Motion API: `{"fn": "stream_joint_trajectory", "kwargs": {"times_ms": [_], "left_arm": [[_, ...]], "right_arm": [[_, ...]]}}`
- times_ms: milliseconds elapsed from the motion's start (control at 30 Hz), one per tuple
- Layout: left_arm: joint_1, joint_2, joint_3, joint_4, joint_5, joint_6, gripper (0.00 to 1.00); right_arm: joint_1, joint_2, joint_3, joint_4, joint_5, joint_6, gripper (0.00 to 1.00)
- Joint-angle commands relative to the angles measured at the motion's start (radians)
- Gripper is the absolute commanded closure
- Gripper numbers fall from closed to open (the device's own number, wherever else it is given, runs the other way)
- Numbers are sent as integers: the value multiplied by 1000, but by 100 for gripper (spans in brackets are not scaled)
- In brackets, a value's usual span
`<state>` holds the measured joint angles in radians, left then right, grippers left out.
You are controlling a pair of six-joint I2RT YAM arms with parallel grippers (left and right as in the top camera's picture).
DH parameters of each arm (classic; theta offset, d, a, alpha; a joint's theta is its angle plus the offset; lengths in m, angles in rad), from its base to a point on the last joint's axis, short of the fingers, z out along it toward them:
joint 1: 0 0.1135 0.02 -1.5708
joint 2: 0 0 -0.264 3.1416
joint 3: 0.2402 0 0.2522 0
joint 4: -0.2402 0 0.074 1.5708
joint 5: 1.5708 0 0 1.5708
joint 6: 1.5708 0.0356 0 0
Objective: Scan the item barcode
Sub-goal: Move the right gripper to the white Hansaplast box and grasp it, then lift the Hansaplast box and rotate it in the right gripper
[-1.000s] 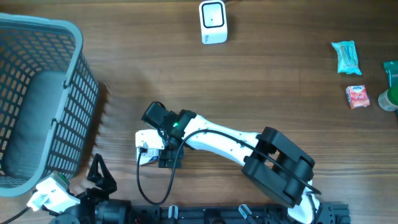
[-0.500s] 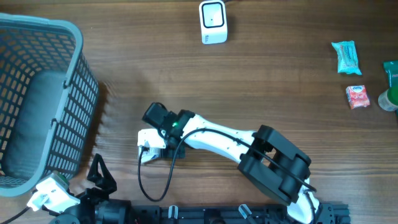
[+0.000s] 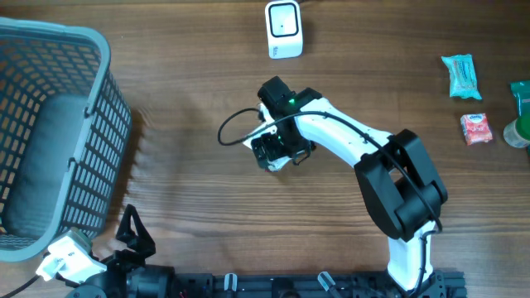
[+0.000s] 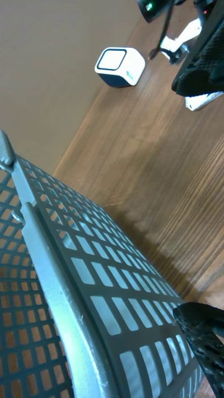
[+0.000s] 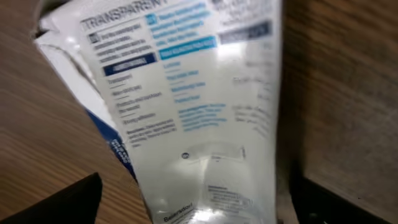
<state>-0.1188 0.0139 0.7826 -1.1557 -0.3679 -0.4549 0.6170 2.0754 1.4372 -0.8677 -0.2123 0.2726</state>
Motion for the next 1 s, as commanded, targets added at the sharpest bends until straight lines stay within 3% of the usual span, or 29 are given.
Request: {"fn": "stream_joint_trajectory", "kwargs": {"times_ms": [0, 200, 300, 433, 467, 533, 567, 767, 867, 967], "left_arm": [[-5, -5, 0, 3, 1, -5, 0], [-5, -5, 0, 3, 1, -5, 0], [-5, -5, 0, 3, 1, -5, 0], [-5, -5, 0, 3, 1, -5, 0], [-5, -5, 0, 3, 1, -5, 0], [-5, -5, 0, 3, 1, -5, 0], [-5, -5, 0, 3, 1, -5, 0], [-5, -5, 0, 3, 1, -5, 0], [-5, -5, 0, 3, 1, -5, 0], [-5, -5, 0, 3, 1, -5, 0]], "right_arm": [[0, 31, -24, -7, -183, 286, 0], [-4, 6, 26, -116, -85, 254, 0], [-11, -82, 63, -151, -195, 311, 0], [-16, -176, 63, -153, 119, 390, 0], [-21, -175, 62, -149, 129, 353, 7], [-23, -171, 53, -143, 236, 365, 85], [-24, -164, 36, -127, 310, 401, 96], [-26, -67, -10, -11, 331, 410, 96], [-26, -40, -21, -24, 249, 412, 96], [-25, -37, -22, -51, 29, 410, 95]]}}
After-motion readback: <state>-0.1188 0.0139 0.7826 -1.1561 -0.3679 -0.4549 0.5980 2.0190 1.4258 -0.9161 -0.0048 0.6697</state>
